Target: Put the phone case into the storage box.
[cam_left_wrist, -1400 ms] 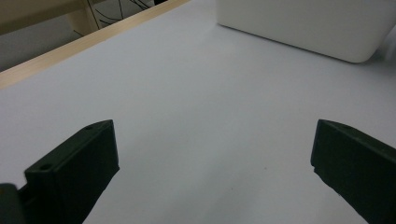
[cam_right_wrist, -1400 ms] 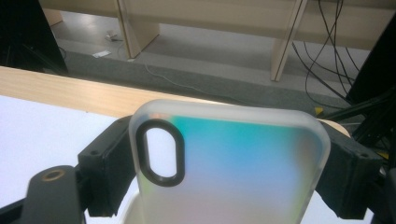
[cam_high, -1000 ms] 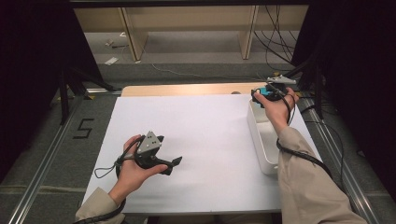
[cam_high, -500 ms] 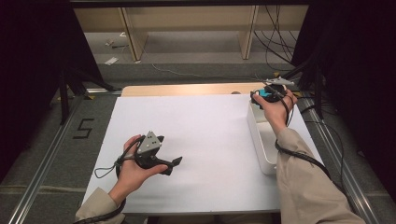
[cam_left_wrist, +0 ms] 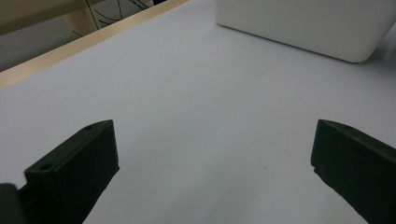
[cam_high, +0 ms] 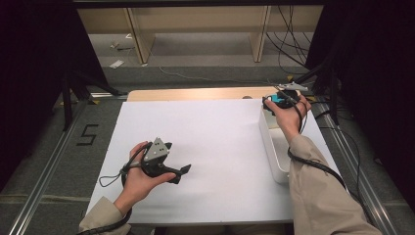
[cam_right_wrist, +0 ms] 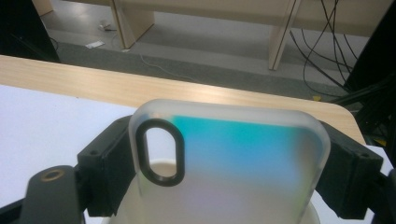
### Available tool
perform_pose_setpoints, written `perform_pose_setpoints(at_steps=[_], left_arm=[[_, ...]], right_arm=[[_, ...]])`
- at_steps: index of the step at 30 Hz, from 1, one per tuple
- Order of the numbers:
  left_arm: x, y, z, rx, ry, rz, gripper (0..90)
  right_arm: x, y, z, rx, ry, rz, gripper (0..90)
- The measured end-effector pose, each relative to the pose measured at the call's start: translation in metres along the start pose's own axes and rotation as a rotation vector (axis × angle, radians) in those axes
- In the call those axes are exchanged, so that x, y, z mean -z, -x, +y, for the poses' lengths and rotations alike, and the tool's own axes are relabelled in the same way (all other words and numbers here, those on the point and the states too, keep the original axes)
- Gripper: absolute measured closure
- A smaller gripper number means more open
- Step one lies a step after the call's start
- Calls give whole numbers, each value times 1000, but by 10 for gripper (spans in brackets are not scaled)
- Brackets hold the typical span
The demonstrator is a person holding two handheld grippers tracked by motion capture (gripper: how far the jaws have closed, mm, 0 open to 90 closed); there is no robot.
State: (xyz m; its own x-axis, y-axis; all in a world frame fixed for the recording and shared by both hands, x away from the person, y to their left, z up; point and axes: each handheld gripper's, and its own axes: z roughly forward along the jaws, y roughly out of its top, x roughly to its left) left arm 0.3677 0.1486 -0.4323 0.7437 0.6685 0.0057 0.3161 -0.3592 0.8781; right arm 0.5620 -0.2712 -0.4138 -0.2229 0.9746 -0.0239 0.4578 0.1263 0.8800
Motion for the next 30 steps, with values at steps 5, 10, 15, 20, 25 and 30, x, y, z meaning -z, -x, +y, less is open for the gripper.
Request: perform_pose_setpoints(at_steps=[5,10,15,20,25,30], left_arm=[[0,0,0,0,1,0,4],[0,0,0,0,0,0,4],[0,0,0,0,1,1,3],[0,0,0,0,0,0,3],[0,0,0,0,-1,-1,3],[0,0,0,1,-2,0,3]], right_arm=[[0,-1,0,9,2,-3,179],[-1,-1,-1,7,12,-10,178],[-2,1,-1,-4,13,-19,147],[-3,2,0,-14,12,-11,89],[-3,3,0,-17,21,-25,44],[-2,4,1,-24,30,-27,22]])
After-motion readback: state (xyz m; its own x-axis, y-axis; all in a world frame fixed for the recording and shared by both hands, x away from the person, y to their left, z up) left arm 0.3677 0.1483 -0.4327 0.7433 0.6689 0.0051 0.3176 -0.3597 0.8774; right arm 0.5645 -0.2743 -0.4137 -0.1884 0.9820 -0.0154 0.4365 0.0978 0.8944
